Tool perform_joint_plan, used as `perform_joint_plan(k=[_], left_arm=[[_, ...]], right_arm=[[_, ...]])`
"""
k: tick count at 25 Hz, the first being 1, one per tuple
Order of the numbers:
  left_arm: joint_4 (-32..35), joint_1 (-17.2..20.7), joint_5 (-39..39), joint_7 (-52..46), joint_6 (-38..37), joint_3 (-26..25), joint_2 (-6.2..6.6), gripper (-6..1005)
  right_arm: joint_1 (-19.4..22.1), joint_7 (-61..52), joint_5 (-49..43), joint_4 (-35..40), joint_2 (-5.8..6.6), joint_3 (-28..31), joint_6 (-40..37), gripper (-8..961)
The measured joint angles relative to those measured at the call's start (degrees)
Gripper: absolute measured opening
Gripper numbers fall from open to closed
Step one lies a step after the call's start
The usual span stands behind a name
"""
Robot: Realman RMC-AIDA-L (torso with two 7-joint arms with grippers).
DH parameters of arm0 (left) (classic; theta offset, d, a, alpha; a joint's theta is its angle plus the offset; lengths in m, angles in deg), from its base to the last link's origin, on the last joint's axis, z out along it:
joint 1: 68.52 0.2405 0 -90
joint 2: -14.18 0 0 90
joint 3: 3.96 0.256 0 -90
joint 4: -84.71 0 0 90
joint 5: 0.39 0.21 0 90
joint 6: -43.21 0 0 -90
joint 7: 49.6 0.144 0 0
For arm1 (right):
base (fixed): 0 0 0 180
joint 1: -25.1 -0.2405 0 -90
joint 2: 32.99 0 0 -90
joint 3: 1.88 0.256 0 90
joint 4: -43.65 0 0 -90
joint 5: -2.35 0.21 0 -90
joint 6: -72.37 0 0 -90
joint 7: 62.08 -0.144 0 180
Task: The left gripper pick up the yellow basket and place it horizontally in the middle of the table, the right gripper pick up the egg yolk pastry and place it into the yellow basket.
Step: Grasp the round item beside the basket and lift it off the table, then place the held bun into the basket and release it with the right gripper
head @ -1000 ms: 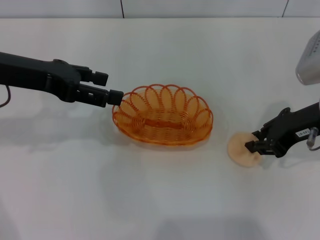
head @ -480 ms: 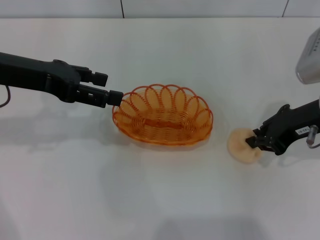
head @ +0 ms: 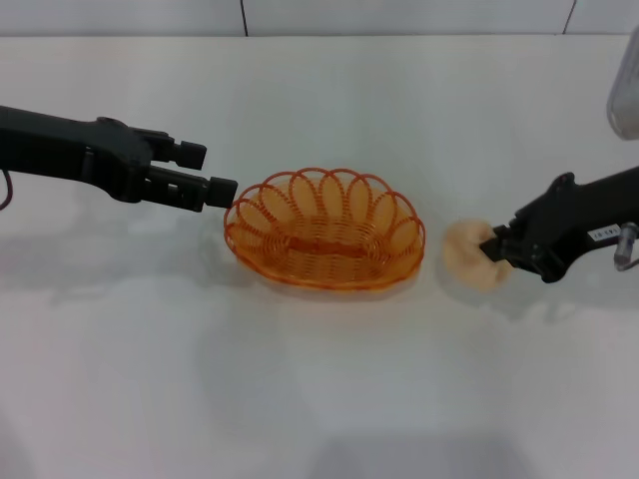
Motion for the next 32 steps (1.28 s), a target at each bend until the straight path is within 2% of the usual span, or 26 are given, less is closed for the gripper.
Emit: perform_joint_plan(k=[6,15,26,32], left_arm=[[0.0,0.1,0.0,0.1,0.4,-0.1,0.14,872],[0.0,0.2,0.0,0.2,0.4,-0.1,0.32,873],[0.0,0.6,0.1,0.2,0.3,-0.1,0.33,873],[0.0,0.6,0.1,0.2,0.3,0.0,0.33,873]], right_arm=[[-1.2,0.1,2.3,1.0,-0.03,-1.0,0.9,56],[-4.0,0.8,4.6,0.0,-0.19,-6.2,6.7,43],[-6.5,2.3,6.2,-3.6,-0.26,-13.9,16.4,37],[-9.3,2.4,6.5,-8.7,-0.28,-16.4,20.4,36]])
